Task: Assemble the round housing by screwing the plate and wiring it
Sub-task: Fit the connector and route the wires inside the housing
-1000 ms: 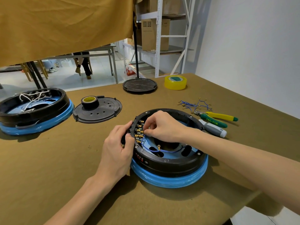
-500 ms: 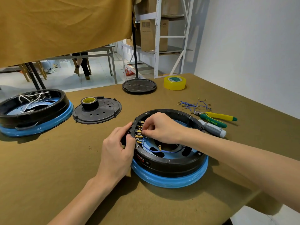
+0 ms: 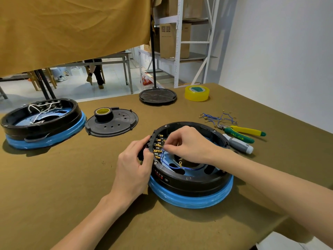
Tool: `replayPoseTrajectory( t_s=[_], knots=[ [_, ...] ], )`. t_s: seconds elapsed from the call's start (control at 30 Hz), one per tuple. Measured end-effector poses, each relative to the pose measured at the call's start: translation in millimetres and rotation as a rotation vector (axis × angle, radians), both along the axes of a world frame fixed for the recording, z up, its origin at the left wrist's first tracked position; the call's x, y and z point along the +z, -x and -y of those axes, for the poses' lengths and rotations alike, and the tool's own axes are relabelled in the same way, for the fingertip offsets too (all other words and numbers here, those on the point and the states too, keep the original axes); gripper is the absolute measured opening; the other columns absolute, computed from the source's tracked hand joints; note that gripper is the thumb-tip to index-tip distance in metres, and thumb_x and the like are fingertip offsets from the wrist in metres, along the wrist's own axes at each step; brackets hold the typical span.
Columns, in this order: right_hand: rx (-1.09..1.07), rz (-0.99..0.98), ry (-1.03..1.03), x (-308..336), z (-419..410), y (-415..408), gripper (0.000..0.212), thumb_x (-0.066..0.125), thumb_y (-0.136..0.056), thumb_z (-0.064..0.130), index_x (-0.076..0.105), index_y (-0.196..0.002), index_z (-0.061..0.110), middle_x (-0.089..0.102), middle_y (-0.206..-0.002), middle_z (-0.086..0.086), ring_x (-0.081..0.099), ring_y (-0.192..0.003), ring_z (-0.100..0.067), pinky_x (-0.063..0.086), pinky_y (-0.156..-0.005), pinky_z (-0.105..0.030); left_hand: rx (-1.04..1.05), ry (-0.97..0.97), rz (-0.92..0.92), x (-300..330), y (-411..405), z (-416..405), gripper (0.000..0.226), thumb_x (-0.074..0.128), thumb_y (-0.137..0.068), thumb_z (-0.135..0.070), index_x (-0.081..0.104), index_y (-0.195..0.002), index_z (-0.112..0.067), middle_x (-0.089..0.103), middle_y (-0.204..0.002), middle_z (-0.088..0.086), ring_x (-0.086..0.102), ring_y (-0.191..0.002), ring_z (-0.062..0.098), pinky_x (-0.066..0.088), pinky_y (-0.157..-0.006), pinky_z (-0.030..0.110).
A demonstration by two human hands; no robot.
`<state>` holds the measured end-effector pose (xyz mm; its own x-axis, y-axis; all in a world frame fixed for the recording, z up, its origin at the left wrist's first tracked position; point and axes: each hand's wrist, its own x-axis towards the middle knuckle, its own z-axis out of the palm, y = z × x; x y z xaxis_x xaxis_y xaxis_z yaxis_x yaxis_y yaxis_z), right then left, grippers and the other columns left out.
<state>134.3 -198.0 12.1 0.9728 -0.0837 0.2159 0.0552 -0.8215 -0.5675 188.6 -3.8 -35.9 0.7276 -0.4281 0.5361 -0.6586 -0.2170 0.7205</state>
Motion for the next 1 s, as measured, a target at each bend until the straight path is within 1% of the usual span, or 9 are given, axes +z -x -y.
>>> replayPoseTrajectory(
  t_s=[0.07, 0.17, 0.27, 0.37, 0.57, 0.67, 0.77, 0.9, 1.0],
  knots=[
    [0.037, -0.039, 0.036, 2.4, 0.4, 2.5, 0.011, 0.073, -0.090, 0.021, 0.082, -0.097, 0.022, 0.074, -0.085, 0.013, 0.064, -0.076, 0.004, 0.046, -0.067, -0.012, -0.003, 0.001, -0.004, -0.2, -0.1, 0.0, 0.062, 0.037, -0.095, -0.048, 0.056, -0.144, -0.014, 0.065, -0.128, -0.007, 0.055, -0.114, -0.013, 0.046, -0.086, 0.004],
    [0.045, -0.026, 0.080, 6.5, 1.4, 3.7, 0.010, 0.079, -0.088, 0.027, 0.083, -0.096, 0.023, 0.076, -0.086, 0.011, 0.065, -0.076, -0.002, 0.056, -0.071, -0.027, -0.003, 0.004, -0.004, -1.4, -1.5, 0.2, 0.054, 0.042, -0.098, -0.040, 0.057, -0.143, -0.015, 0.066, -0.128, -0.005, 0.056, -0.115, -0.010, 0.046, -0.088, 0.005],
    [0.075, 0.014, 0.138, 8.8, -0.7, 4.2, 0.009, 0.079, -0.090, 0.028, 0.084, -0.096, 0.023, 0.075, -0.086, 0.012, 0.062, -0.075, -0.004, 0.055, -0.074, -0.033, -0.012, 0.002, -0.007, -1.4, -2.6, -0.3, 0.052, 0.043, -0.099, -0.036, 0.057, -0.143, -0.014, 0.066, -0.127, -0.006, 0.056, -0.116, -0.010, 0.045, -0.088, 0.004],
    [0.136, 0.034, 0.130, 11.1, -3.5, 3.5, 0.011, 0.077, -0.092, 0.023, 0.084, -0.099, 0.019, 0.076, -0.091, 0.008, 0.064, -0.081, -0.007, 0.054, -0.080, -0.036, -0.033, -0.001, -0.006, -0.3, -3.2, -1.3, 0.050, 0.043, -0.100, -0.036, 0.057, -0.143, -0.015, 0.067, -0.122, -0.008, 0.058, -0.114, -0.009, 0.045, -0.085, 0.004],
    [0.226, 0.008, 0.236, 17.5, 1.1, 3.3, 0.015, 0.073, -0.095, 0.019, 0.082, -0.107, 0.021, 0.069, -0.090, 0.015, 0.060, -0.080, -0.004, 0.053, -0.082, -0.034, -0.071, -0.023, 0.002, 0.9, -6.8, -5.5, 0.046, 0.046, -0.102, -0.035, 0.057, -0.142, -0.016, 0.066, -0.122, -0.010, 0.057, -0.115, -0.009, 0.046, -0.089, 0.006],
    [0.246, 0.041, 0.376, 16.3, -2.9, 1.5, 0.017, 0.070, -0.097, 0.020, 0.082, -0.108, 0.022, 0.072, -0.094, 0.008, 0.058, -0.079, -0.006, 0.053, -0.082, -0.039, -0.053, -0.033, 0.004, -0.4, -9.3, -5.9, 0.040, 0.048, -0.106, -0.027, 0.057, -0.143, -0.014, 0.066, -0.120, -0.011, 0.057, -0.115, -0.007, 0.046, -0.090, 0.007],
    [0.260, 0.079, 0.412, 16.0, -5.1, 1.5, 0.016, 0.070, -0.096, 0.019, 0.083, -0.106, 0.020, 0.074, -0.095, 0.004, 0.065, -0.084, -0.014, 0.054, -0.081, -0.041, -0.056, -0.034, -0.006, 0.3, -6.6, -5.0, 0.043, 0.047, -0.104, -0.030, 0.056, -0.144, -0.016, 0.064, -0.116, -0.016, 0.057, -0.113, -0.008, 0.046, -0.088, 0.006],
    [0.249, 0.138, 0.433, 14.7, -4.6, 5.1, 0.016, 0.073, -0.094, 0.019, 0.082, -0.106, 0.024, 0.075, -0.095, 0.010, 0.069, -0.087, -0.012, 0.055, -0.084, -0.037, -0.067, -0.024, -0.015, 0.7, -5.4, -5.7, 0.042, 0.047, -0.104, -0.030, 0.055, -0.143, -0.017, 0.060, -0.113, -0.024, 0.058, -0.110, -0.008, 0.048, -0.085, 0.008],
    [0.268, 0.147, 0.439, 14.4, -4.9, 6.6, 0.016, 0.074, -0.094, 0.022, 0.082, -0.106, 0.028, 0.074, -0.094, 0.013, 0.067, -0.084, -0.008, 0.053, -0.080, -0.029, -0.066, -0.028, -0.020, 0.1, -5.9, -5.4, 0.043, 0.047, -0.104, -0.029, 0.055, -0.144, -0.017, 0.060, -0.113, -0.024, 0.058, -0.110, -0.009, 0.048, -0.085, 0.008]
  ],
)
